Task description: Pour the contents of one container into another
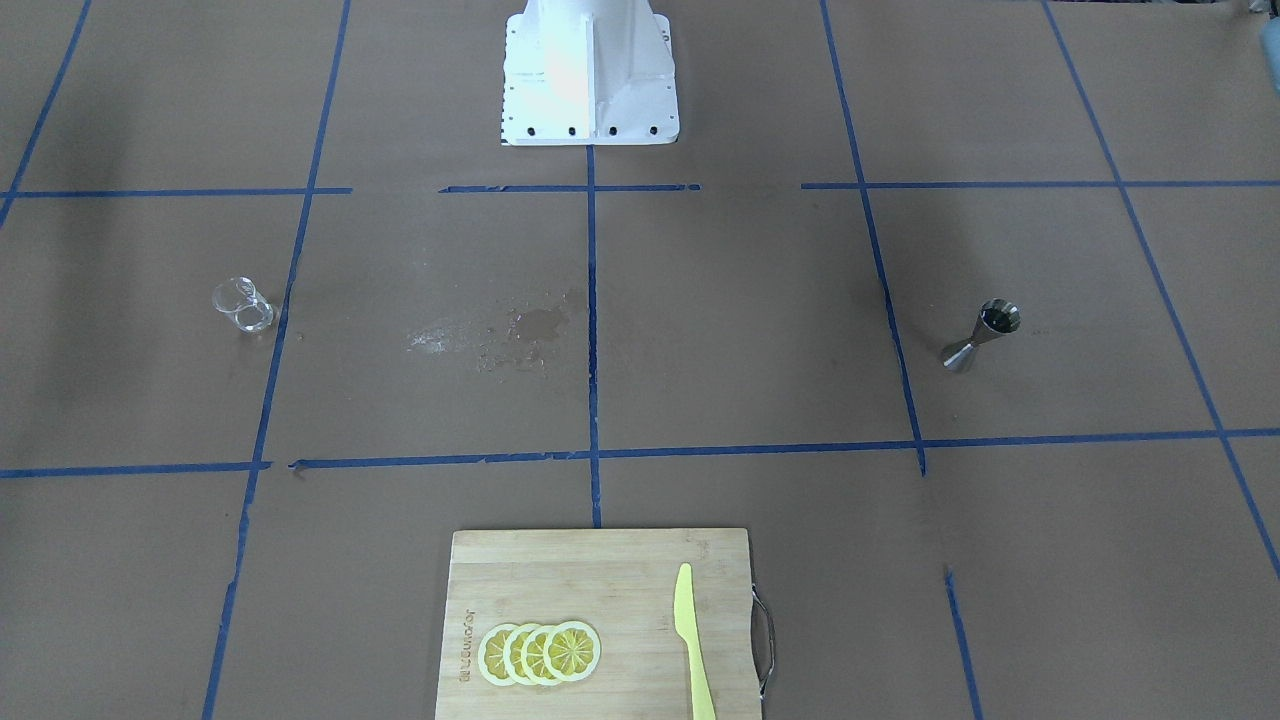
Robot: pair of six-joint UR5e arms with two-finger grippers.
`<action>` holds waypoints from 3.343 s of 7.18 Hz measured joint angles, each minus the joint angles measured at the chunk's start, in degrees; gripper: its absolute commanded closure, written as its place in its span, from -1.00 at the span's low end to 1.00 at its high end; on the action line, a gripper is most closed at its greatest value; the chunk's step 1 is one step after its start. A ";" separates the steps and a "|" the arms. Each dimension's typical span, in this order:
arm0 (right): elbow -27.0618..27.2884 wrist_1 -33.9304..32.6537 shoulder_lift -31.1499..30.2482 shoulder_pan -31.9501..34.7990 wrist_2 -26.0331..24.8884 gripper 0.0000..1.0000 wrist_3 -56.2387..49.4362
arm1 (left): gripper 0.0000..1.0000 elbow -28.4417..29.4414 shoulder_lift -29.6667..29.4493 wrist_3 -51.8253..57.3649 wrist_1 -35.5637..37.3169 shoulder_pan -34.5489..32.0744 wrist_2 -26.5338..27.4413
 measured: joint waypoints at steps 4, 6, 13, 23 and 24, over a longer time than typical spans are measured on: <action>-2.77 0.27 1.68 0.86 -0.78 -1.00 0.34 | -1.00 6.93 4.01 -0.06 -2.61 -3.87 -2.05; -4.32 0.23 1.01 2.51 1.64 -1.00 0.51 | -1.00 11.79 3.09 -6.18 -11.20 -3.94 -2.07; -7.79 -0.19 0.62 6.65 6.16 -1.00 0.60 | -1.00 9.47 2.97 5.71 1.34 -3.78 -2.15; -19.95 18.86 2.05 7.02 2.96 -1.00 14.10 | -1.00 7.64 5.00 -10.88 -1.13 -3.87 -2.31; -20.21 19.23 2.74 7.02 3.11 -1.00 14.74 | -1.00 7.90 4.97 -11.21 -2.43 -3.83 -2.31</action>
